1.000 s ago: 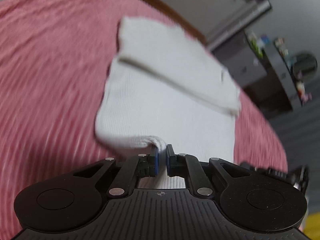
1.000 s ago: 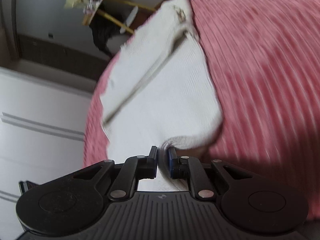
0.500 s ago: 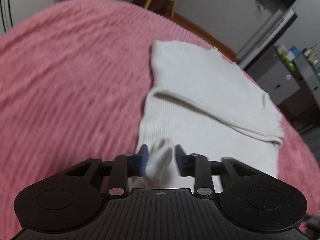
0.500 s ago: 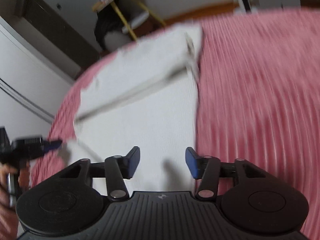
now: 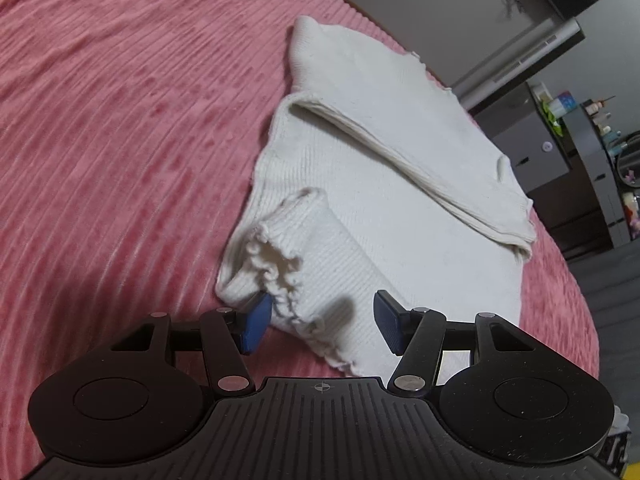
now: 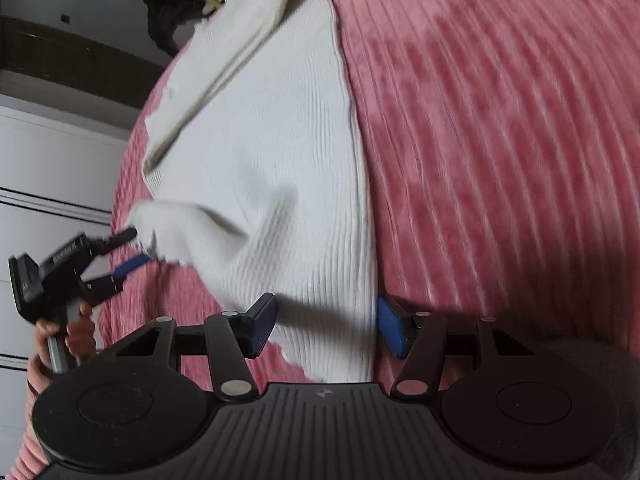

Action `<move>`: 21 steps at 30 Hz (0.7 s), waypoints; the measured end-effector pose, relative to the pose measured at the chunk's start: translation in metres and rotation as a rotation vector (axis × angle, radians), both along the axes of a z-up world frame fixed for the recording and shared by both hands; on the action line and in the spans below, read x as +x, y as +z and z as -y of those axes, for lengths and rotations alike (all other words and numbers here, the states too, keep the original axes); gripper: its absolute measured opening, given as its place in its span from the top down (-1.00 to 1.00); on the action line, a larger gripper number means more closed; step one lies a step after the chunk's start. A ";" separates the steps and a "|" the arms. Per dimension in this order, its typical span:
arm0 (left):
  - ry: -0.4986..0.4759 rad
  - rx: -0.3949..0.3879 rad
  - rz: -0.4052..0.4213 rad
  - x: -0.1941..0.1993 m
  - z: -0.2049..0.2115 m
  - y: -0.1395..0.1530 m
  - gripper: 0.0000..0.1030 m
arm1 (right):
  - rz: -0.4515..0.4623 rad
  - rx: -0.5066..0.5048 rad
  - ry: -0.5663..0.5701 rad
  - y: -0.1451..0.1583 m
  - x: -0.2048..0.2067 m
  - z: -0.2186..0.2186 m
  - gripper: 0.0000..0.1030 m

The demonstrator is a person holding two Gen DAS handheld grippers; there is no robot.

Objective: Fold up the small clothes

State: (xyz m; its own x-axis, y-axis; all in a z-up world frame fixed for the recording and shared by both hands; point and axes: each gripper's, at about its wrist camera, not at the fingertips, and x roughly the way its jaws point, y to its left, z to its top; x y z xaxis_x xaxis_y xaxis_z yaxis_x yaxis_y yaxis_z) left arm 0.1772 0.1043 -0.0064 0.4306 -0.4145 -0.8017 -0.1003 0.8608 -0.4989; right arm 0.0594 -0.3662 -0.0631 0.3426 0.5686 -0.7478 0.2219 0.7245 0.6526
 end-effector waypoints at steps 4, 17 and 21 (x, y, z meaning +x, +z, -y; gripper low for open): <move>0.023 -0.016 -0.009 0.004 -0.001 -0.002 -0.15 | 0.000 -0.006 0.035 0.000 0.004 -0.010 0.01; 0.023 -0.038 0.033 0.030 0.005 0.019 0.84 | 0.159 0.172 -0.022 0.035 0.050 -0.012 0.81; 0.060 0.030 0.107 0.044 0.013 0.035 0.84 | 0.317 0.118 -0.141 0.058 0.088 0.003 0.81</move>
State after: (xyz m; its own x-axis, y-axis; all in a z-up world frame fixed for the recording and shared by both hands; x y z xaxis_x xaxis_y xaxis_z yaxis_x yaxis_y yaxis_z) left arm 0.2215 0.0917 0.0283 0.5376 -0.3624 -0.7614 -0.0993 0.8695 -0.4839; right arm 0.1475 -0.3696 -0.0048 0.6281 0.5754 -0.5238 0.0872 0.6169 0.7822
